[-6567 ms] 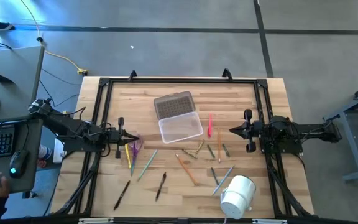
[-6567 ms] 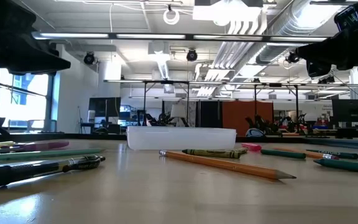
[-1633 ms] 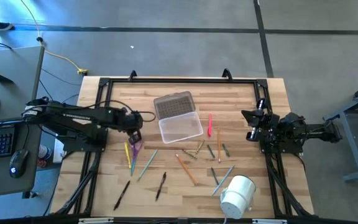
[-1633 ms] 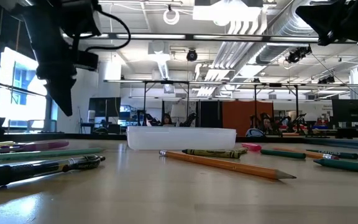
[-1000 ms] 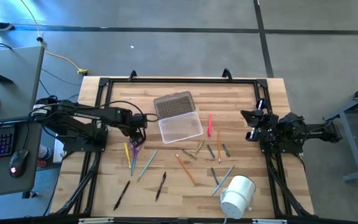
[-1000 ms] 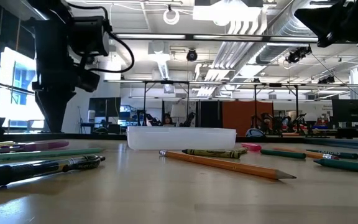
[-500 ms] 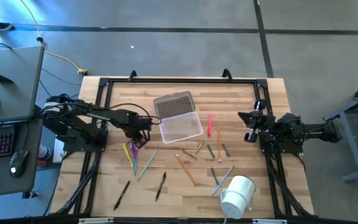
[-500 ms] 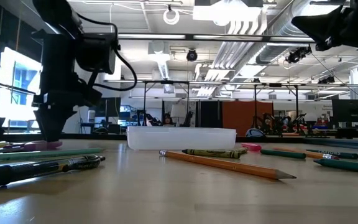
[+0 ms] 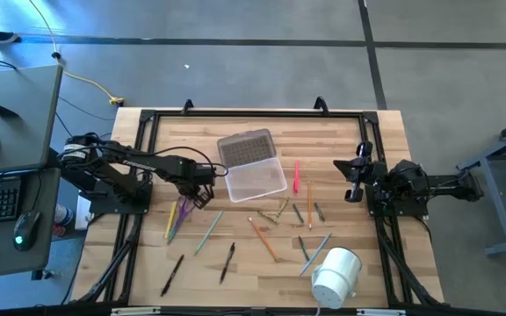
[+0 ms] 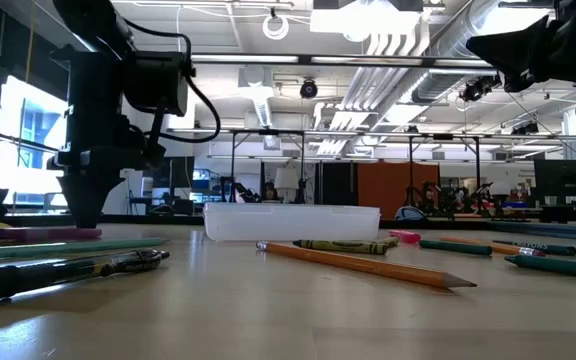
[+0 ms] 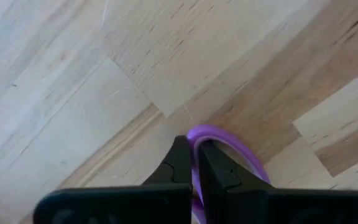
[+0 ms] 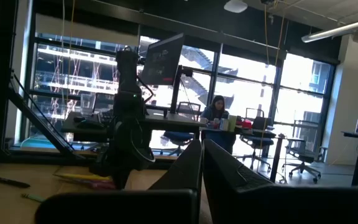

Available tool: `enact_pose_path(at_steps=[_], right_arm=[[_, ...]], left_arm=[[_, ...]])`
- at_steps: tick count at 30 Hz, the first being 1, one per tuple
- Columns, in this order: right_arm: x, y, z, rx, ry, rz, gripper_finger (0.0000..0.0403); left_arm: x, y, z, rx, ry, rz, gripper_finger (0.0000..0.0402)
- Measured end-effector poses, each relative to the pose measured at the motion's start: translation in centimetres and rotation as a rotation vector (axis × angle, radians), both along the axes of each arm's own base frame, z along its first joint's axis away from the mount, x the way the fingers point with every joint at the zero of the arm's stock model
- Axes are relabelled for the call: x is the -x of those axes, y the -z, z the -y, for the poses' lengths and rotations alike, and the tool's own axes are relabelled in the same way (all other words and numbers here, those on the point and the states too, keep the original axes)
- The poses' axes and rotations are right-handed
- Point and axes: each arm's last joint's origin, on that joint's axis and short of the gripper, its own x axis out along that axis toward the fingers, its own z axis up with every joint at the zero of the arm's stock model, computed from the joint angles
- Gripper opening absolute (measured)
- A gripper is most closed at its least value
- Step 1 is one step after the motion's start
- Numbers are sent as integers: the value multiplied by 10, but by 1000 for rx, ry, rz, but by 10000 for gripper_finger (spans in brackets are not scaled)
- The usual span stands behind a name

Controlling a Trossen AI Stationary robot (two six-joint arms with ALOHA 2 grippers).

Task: Pick & place school supplies into a supply box
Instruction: Put the purple scissors into the supply box

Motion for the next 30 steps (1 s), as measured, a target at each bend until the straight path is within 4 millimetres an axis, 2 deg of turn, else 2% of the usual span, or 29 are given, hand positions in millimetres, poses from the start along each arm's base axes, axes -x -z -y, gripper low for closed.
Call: enact_pose_path(at_steps=[4,10,15,19,24,27,30], right_arm=[[0,1,0,-1,-1,-16,0],[-1,2,0,-26,-16,-16,0],[-1,2,0,-26,-16,-18,0],[-1,3,0,-26,-16,-28,0],[-1,4,0,-26,-16,-38,0],[-1,4,0,-26,-16,-36,0],[-1,4,0,-26,-16,-35,0]], left_arm=[[-11,-14,1,-33,13,-2,46],[-40,-61,2,-105,80,86,25],[-65,-109,-1,-175,143,234,28],[-83,-156,-4,-295,252,383,37],[-98,-207,-5,-398,347,577,13],[-99,-222,-6,-441,357,610,11],[-98,-221,-6,-453,362,581,37]])
